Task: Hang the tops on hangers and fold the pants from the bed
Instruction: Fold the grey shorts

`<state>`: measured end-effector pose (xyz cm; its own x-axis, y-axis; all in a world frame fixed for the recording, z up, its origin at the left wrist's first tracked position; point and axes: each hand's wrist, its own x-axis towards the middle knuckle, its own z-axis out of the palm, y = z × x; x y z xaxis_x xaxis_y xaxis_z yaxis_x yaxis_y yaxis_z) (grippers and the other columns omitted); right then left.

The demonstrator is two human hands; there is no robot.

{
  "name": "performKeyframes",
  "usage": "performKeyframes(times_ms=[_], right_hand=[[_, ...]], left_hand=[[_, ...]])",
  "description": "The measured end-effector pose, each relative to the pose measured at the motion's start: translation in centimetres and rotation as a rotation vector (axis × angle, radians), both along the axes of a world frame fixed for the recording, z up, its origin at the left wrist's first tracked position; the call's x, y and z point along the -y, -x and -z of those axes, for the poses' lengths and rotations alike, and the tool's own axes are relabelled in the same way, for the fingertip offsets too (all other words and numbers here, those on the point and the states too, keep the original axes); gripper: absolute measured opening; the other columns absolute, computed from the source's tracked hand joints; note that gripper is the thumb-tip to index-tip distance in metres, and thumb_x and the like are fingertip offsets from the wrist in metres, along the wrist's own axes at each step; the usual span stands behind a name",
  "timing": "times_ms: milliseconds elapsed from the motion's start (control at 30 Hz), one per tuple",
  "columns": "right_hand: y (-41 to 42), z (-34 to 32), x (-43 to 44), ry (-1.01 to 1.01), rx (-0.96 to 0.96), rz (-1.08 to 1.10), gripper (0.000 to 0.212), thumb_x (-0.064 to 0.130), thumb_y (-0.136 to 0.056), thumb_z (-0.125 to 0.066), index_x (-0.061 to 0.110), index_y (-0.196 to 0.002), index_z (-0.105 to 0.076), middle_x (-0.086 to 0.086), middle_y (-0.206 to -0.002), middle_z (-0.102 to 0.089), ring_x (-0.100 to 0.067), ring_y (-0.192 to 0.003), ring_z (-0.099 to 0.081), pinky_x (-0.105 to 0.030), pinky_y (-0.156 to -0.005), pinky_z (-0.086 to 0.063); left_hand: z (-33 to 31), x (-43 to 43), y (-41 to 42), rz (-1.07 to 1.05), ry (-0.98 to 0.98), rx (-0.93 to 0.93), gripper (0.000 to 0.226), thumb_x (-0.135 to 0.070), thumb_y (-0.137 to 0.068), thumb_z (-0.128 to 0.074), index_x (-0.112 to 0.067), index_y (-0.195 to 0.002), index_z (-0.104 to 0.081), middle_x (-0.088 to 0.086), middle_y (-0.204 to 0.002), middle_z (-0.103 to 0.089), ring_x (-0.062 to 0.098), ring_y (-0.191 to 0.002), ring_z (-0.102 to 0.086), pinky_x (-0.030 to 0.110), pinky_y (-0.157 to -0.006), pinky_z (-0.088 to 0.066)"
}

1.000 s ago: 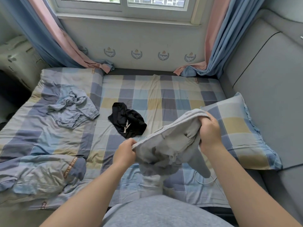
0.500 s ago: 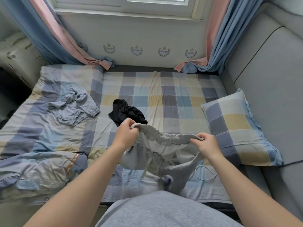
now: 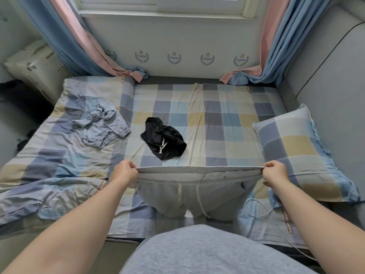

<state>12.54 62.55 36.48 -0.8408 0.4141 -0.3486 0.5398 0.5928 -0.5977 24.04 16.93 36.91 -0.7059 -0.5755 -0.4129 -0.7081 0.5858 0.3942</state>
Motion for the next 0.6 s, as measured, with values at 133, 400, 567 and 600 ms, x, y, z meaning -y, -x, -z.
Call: performKeyframes(times_ms=[133,400,567,600], right_hand=[[0.6,-0.3,-1.3,-0.060,0.022,-0.026,0.023,-0.004,-0.087,-0.052,0.014,-0.078,-0.063,-0.018,-0.093,-0.066,-0.039,-0.092,-0.063,-0.044,-0.070,-0.057],[2.3,-2.3,0.4,0.271,0.027,0.115,0.029,-0.005,-0.092,-0.038,0.010,-0.090,-0.062,-0.017,-0.093,-0.060,-0.030,-0.062,-0.062,-0.026,-0.036,-0.050],[3.6,-4.4,0.3,0.671,0.229,0.328,0.019,-0.001,-0.097,-0.034,0.005,-0.085,-0.047,-0.011,-0.074,-0.045,-0.014,-0.059,-0.042,-0.014,-0.031,-0.039],[3.6,-4.9,0.0,0.734,0.286,0.329,0.019,0.000,-0.098,-0.034,0.002,-0.085,-0.047,-0.011,-0.074,-0.045,-0.013,-0.061,-0.043,-0.015,-0.033,-0.042]], left_hand=[[-0.2,1.6,-0.8,0.001,0.026,0.062,0.022,-0.007,-0.079,-0.051,-0.023,-0.085,-0.064,0.005,-0.088,-0.070,0.027,-0.085,-0.065,0.033,-0.074,-0.053],[0.4,2.4,0.3,-0.635,-0.721,-0.125,0.037,0.006,-0.096,-0.033,-0.012,-0.105,-0.065,0.017,-0.093,-0.060,0.026,-0.068,-0.058,0.026,-0.039,-0.053],[-0.5,3.4,0.1,-0.809,-0.931,-0.092,0.019,0.004,-0.090,-0.033,-0.005,-0.083,-0.049,0.009,-0.070,-0.045,0.017,-0.063,-0.047,0.020,-0.037,-0.048],[-0.9,3.5,0.2,-0.791,-0.946,-0.077,0.017,0.002,-0.088,-0.034,-0.006,-0.079,-0.047,0.007,-0.062,-0.043,0.017,-0.060,-0.045,0.020,-0.038,-0.048]])
